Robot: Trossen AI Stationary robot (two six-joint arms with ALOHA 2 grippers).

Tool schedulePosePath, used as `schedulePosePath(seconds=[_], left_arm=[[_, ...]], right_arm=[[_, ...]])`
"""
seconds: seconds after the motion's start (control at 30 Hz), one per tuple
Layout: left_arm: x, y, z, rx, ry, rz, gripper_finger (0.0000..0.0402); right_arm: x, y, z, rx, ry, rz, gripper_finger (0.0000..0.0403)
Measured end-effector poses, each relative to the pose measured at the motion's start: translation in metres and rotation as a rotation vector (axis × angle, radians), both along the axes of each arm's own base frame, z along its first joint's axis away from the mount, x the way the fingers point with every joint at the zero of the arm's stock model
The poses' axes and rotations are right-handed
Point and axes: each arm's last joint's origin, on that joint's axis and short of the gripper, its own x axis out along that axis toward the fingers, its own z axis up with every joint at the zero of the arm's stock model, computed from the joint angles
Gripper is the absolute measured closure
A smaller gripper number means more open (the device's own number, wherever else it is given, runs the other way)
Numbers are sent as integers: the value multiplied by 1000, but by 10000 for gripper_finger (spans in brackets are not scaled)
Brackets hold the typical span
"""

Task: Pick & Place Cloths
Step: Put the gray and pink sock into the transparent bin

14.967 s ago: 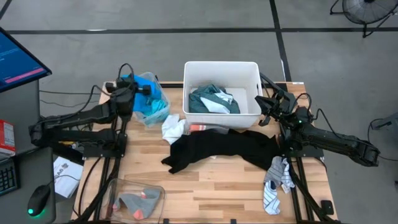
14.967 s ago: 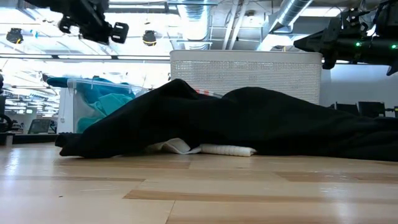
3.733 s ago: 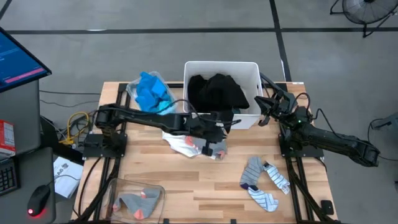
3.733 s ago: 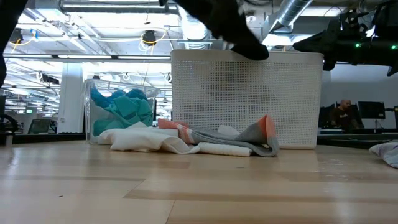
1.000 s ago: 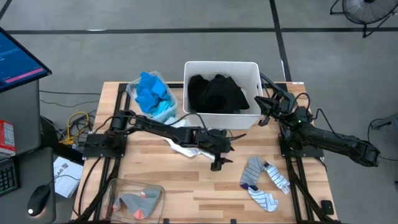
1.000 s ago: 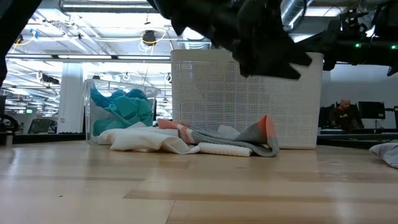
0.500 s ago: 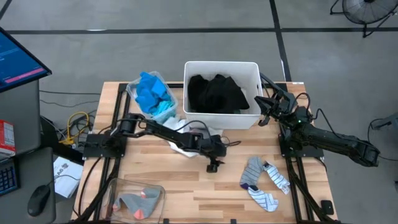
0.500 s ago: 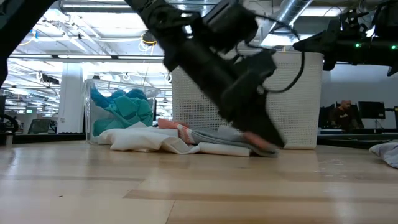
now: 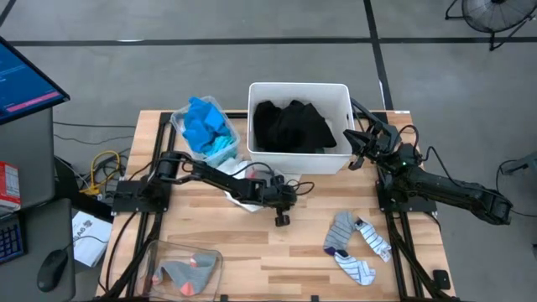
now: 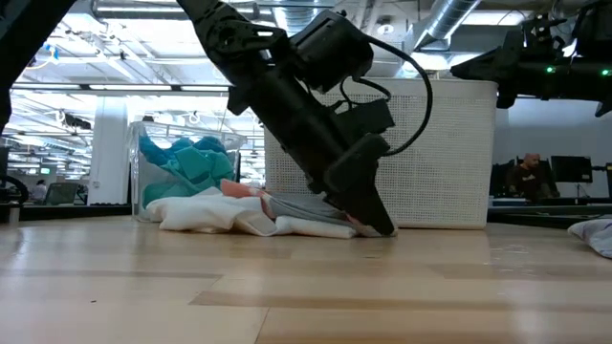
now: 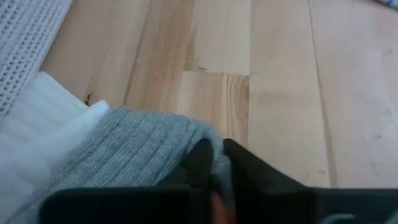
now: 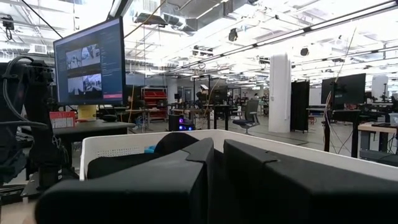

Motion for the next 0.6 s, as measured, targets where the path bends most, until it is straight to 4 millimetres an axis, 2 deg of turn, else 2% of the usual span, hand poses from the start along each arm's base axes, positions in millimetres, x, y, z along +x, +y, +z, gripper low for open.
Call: schedulePosePath(seconds=[0.13, 0.2, 0.3, 0.4, 0.5, 0.6], left_arm=[[-2, 0, 9, -24, -18, 23, 396], [-5, -2, 26, -36, -43, 25, 399], [-10, -5, 83, -41, -209, 37, 400], [-26, -9, 140, -20, -350, 21, 400], [-55, -15, 200, -16, -506, -23, 400], [-96, -24, 261, -59, -689, -78, 400]], right_arm=[[0, 0, 0, 0, 0, 1, 365], [0, 0, 0, 0, 0, 1, 365], [0, 0, 0, 0, 0, 0, 365], [0, 0, 0, 0, 0, 1, 365], [0, 0, 0, 0, 0, 0, 365], [0, 0, 0, 0, 0, 0, 365]])
